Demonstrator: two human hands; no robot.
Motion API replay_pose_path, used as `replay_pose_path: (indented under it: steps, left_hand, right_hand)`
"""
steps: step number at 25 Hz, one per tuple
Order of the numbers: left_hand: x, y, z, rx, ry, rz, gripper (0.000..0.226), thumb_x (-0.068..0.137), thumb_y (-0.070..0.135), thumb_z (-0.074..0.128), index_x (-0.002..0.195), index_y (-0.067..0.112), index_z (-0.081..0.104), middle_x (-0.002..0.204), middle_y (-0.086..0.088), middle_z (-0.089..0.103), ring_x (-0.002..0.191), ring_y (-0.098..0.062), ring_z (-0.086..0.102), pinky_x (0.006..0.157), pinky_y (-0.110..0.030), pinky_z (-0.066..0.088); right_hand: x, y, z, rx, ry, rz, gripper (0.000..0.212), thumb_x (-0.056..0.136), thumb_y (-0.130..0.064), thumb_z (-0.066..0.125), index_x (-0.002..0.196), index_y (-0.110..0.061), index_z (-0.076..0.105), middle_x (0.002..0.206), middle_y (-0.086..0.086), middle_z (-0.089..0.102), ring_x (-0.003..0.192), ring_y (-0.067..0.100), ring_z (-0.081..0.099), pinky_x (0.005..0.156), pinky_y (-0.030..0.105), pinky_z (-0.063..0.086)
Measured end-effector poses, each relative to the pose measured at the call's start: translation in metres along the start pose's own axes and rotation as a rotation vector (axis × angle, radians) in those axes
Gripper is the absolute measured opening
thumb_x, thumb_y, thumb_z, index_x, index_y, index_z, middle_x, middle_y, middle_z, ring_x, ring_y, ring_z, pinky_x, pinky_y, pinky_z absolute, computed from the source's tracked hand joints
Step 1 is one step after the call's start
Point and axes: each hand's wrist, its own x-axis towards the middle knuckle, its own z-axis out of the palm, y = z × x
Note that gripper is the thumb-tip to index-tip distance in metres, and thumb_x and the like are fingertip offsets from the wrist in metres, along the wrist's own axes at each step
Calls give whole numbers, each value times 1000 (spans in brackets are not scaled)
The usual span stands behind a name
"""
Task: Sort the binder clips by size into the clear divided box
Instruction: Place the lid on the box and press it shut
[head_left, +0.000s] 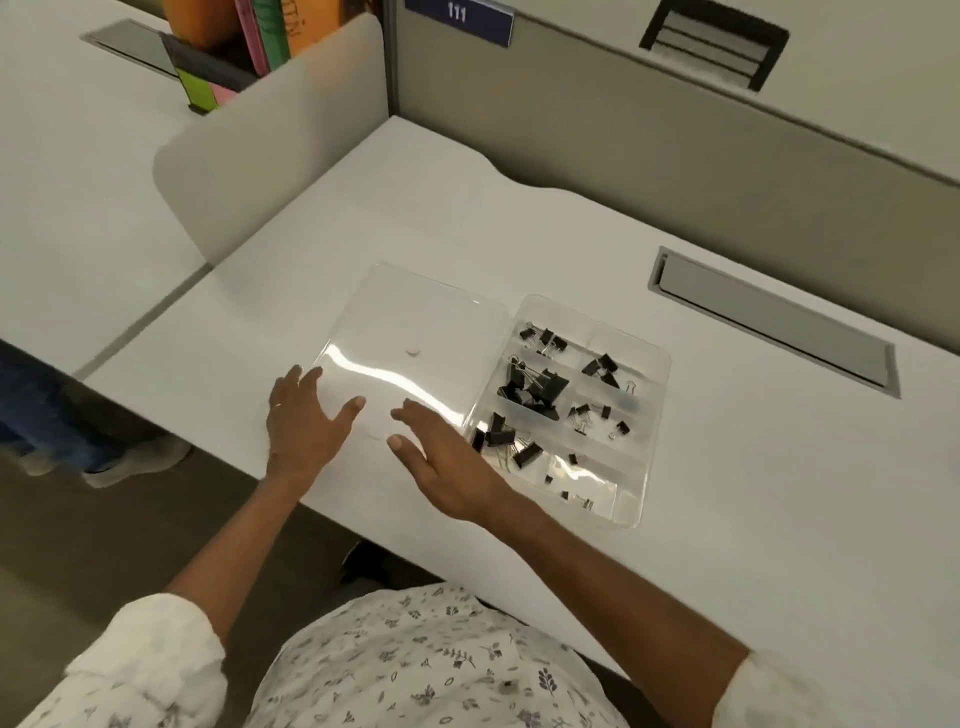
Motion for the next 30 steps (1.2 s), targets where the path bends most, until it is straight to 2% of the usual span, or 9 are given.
replay_pose_path:
  steps: [5,9,11,14,19,21,23,27,30]
  left_hand:
    - [44,-16,-9,-17,-123,12,103,71,48,89,153,13,36,157,-14,39,144,-39,36,116,-58,33]
    - [66,-18,-45,-453,-262,-75,87,74,26,91,148,19,46,142,-11,56,128,-34,54,106,-51,46]
    - [74,-8,-70,-579,-365,-81,58,85,25,82,137,27,58,130,-8,65,117,-29,61,95,-45,51]
    - [70,32,-108,-780,-494,15,23,94,23,71,114,33,72,106,-11,70,86,-21,61,84,-42,51]
    - [25,102,-117,-800,-745,408,38,93,37,64,131,37,64,115,12,73,103,-4,69,89,-23,51]
    - [11,109,-91,-659,-717,574,42,92,43,65,133,42,60,129,22,65,120,4,59,96,-20,47]
    - [3,102,-53,-464,-661,650,56,87,57,63,141,47,51,149,23,48,140,1,41,112,-33,41]
    - [-5,85,12,-55,-780,632,114,61,103,32,158,45,15,171,7,-5,159,-21,-4,126,-51,16]
    - [-12,92,36,-55,-776,644,136,46,111,21,159,38,0,166,8,-24,159,-26,-7,127,-50,13]
  right_hand:
    - [44,-8,28,-98,-21,194,59,109,-42,38,159,-11,28,171,10,11,158,26,9,128,42,15]
    - [69,-18,51,-235,14,350,79,102,-63,28,160,-11,22,171,11,5,158,31,2,128,48,9]
    - [73,-28,52,-202,166,346,92,91,-76,22,159,-14,25,170,8,12,157,28,10,128,47,15]
    - [72,-46,47,-142,384,305,82,96,-66,49,159,-19,25,169,1,17,155,17,17,125,37,23]
    - [51,-59,20,-19,836,323,56,102,-48,54,151,-26,39,148,-13,51,134,2,49,107,19,43]
    - [33,-48,5,99,1021,381,35,105,-40,49,135,-23,56,110,-14,68,95,2,65,81,25,54]
    - [10,-32,-6,219,1140,428,42,103,-49,47,115,-13,65,80,-8,68,69,7,64,64,36,54]
    - [-42,7,-17,772,1132,372,34,97,-33,68,127,-18,62,119,4,74,102,25,74,84,44,63]
    - [-74,35,-24,872,1173,507,36,86,-27,82,118,-21,65,111,8,76,96,30,75,73,40,63]
